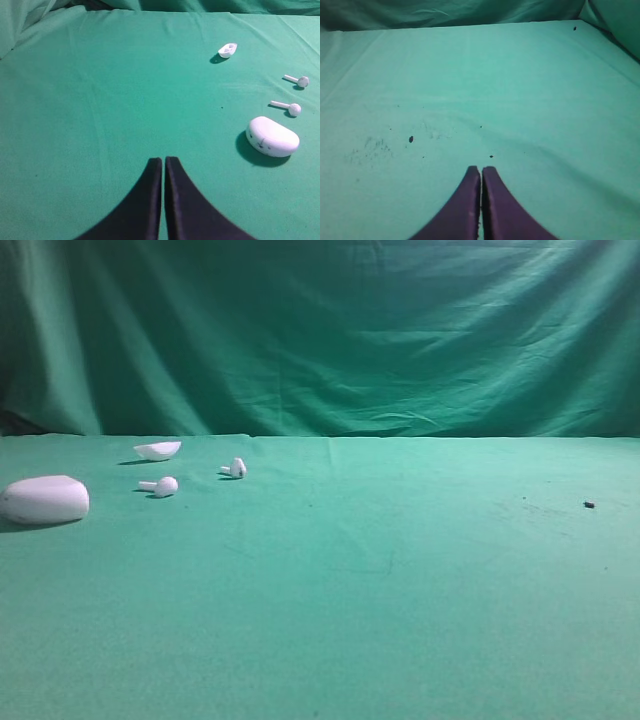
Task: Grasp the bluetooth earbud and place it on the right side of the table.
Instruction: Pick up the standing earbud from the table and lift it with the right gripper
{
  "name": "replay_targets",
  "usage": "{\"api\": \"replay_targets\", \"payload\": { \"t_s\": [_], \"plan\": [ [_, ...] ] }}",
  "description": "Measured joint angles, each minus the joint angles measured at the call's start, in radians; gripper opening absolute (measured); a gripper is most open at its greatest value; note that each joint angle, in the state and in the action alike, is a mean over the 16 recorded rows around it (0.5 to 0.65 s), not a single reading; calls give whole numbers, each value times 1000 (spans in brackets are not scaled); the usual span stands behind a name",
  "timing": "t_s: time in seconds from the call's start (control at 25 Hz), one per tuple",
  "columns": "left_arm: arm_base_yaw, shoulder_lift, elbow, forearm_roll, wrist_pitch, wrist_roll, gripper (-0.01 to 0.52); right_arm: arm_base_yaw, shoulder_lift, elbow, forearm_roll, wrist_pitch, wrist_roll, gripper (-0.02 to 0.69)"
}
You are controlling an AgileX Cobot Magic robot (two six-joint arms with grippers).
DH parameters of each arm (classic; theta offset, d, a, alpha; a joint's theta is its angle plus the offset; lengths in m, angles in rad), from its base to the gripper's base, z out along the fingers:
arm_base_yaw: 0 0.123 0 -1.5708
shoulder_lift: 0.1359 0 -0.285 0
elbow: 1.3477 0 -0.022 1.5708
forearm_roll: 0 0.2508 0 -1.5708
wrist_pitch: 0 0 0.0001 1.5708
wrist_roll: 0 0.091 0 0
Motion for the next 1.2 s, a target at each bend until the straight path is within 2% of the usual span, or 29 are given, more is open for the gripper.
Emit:
{"api": "replay_targets", "payload": {
  "t_s": [0.76,0.92,1.2],
  "plan": [
    [0,0,0,0,0,0,0,0,0,0,-5,-23,0,0],
    [0,0,0,0,0,0,0,0,0,1,-9,-114,-2,0],
    [0,0,0,0,0,0,0,0,7,-6,-16,-376,-16,0]
  ]
}}
